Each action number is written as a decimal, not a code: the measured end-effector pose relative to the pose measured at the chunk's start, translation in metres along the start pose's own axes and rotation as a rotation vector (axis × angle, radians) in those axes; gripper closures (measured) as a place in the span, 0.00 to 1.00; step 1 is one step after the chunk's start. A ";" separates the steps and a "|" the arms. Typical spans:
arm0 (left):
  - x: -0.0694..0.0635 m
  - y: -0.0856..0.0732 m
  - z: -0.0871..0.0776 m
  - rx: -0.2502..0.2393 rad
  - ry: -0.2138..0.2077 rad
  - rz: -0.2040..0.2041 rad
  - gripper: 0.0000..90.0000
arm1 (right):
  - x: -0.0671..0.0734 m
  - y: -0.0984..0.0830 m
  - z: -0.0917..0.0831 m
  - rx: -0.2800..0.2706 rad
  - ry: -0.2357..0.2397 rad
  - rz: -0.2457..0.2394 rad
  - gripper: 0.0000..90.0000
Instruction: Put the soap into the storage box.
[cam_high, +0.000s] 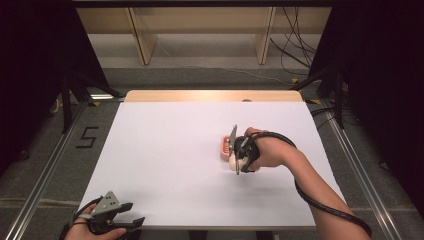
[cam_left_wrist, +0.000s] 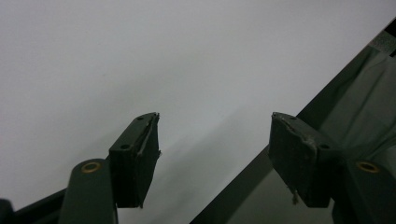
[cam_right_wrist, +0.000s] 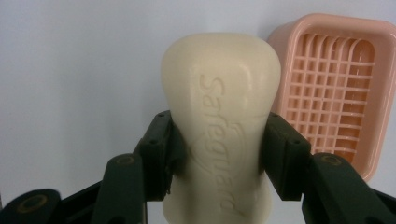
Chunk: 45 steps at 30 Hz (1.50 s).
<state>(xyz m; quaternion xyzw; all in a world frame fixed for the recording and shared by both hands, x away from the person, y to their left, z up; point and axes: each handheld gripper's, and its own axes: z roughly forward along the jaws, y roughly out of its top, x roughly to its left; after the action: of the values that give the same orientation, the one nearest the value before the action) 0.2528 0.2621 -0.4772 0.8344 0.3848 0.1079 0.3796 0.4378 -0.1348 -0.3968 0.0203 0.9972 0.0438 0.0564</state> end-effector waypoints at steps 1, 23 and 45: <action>0.001 0.000 -0.001 0.015 0.002 0.012 0.37 | 0.000 0.000 0.000 -0.004 0.001 0.006 0.56; 0.000 0.000 0.000 -0.003 0.000 -0.002 0.37 | -0.010 -0.005 0.000 -0.030 -0.052 0.018 0.56; 0.003 0.001 -0.001 0.006 0.023 0.042 0.37 | -0.011 -0.007 0.000 -0.035 -0.130 0.114 0.56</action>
<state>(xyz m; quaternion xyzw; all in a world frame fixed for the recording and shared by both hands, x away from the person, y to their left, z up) 0.2549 0.2643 -0.4762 0.8421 0.3717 0.1243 0.3704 0.4482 -0.1427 -0.3965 0.0788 0.9878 0.0631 0.1188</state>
